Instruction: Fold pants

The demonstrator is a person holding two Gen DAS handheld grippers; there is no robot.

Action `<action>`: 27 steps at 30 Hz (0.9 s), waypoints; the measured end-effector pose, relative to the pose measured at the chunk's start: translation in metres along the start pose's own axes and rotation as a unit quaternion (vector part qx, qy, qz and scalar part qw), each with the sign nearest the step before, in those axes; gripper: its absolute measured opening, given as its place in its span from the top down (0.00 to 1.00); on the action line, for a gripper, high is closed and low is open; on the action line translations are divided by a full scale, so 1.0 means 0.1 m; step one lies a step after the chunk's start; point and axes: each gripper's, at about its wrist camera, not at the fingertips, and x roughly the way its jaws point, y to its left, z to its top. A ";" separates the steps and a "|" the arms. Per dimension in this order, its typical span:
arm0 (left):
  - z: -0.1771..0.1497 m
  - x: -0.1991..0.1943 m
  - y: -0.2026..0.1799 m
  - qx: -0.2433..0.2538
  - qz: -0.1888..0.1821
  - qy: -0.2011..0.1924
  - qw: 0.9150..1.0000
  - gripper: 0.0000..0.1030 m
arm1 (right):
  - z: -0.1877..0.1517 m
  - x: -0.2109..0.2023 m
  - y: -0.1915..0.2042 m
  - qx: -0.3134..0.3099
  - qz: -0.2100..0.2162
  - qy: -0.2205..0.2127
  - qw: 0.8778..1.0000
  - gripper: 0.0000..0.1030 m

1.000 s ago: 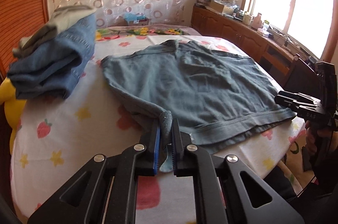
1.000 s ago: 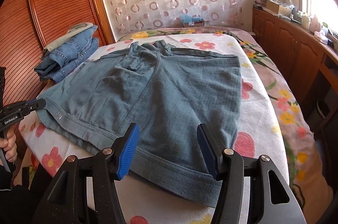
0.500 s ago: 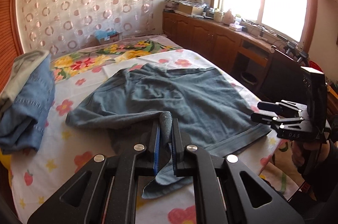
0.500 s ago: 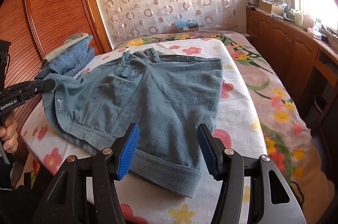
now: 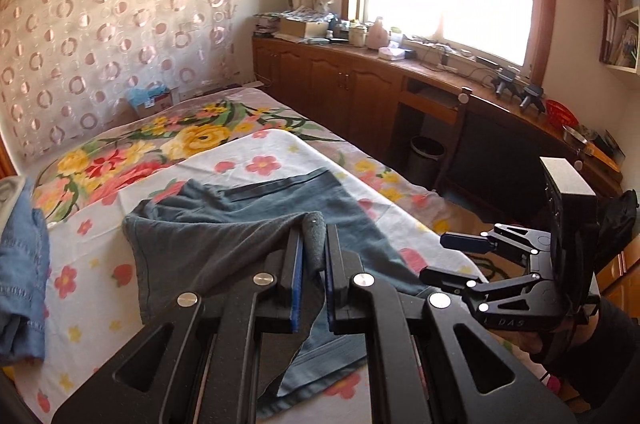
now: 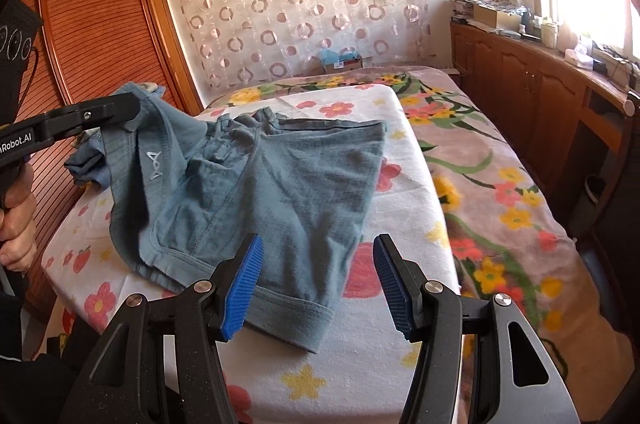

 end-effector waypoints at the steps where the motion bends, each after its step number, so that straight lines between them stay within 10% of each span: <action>1: 0.02 0.03 -0.04 0.003 -0.004 0.001 1.000 0.90 | -0.01 -0.02 -0.01 0.002 -0.001 -0.001 1.000 0.43; 16: 0.00 0.22 -0.31 0.016 -0.011 0.030 0.999 0.85 | -0.08 -0.10 0.01 0.014 -0.018 -0.010 1.000 0.43; 27: -0.19 0.06 -0.03 -0.005 0.012 0.026 1.000 0.29 | -0.10 -0.05 0.07 0.003 -0.006 -0.010 1.000 0.43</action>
